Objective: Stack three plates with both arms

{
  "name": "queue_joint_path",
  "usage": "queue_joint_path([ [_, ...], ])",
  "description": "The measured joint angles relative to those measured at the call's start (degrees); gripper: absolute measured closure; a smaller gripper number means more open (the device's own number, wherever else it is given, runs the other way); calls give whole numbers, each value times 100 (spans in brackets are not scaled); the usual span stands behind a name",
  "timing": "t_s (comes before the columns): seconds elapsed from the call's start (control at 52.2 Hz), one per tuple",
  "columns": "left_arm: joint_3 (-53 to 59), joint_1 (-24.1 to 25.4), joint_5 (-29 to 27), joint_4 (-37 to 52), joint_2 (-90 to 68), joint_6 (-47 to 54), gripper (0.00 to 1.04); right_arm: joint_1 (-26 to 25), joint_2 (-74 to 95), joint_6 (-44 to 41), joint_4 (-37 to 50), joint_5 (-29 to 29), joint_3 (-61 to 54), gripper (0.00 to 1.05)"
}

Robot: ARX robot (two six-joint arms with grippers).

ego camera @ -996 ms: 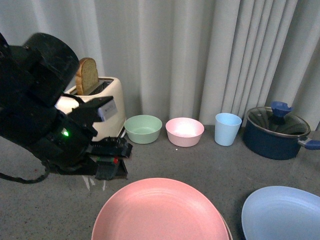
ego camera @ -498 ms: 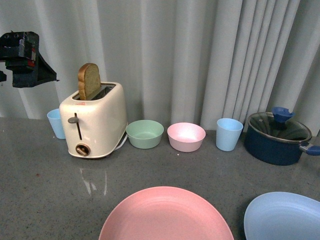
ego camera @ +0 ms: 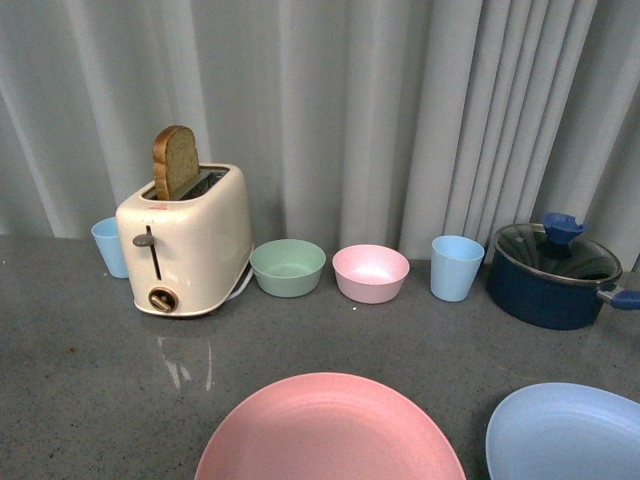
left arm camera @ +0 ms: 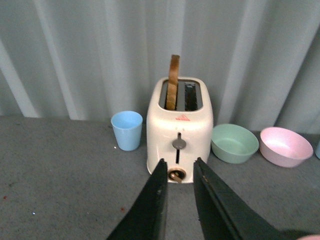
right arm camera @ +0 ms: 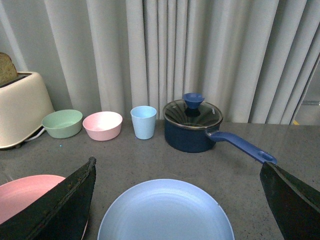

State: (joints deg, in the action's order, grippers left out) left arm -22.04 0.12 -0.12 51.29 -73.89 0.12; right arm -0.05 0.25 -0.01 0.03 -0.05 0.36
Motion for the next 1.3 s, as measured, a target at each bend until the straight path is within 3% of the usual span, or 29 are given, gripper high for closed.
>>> queue_joint_path([
  [0.057, 328, -22, 26, 22, 262, -2, 101, 0, 0, 0, 0, 0, 0, 7],
  [0.594, 1746, -22, 11, -776, 2516, -20, 101, 0, 0, 0, 0, 0, 0, 7],
  [0.67, 1976, -22, 13, -544, 2597, -20, 101, 0, 0, 0, 0, 0, 0, 7],
  [1.302, 2044, -22, 11, -2927, 5195, -20, 101, 0, 0, 0, 0, 0, 0, 7],
])
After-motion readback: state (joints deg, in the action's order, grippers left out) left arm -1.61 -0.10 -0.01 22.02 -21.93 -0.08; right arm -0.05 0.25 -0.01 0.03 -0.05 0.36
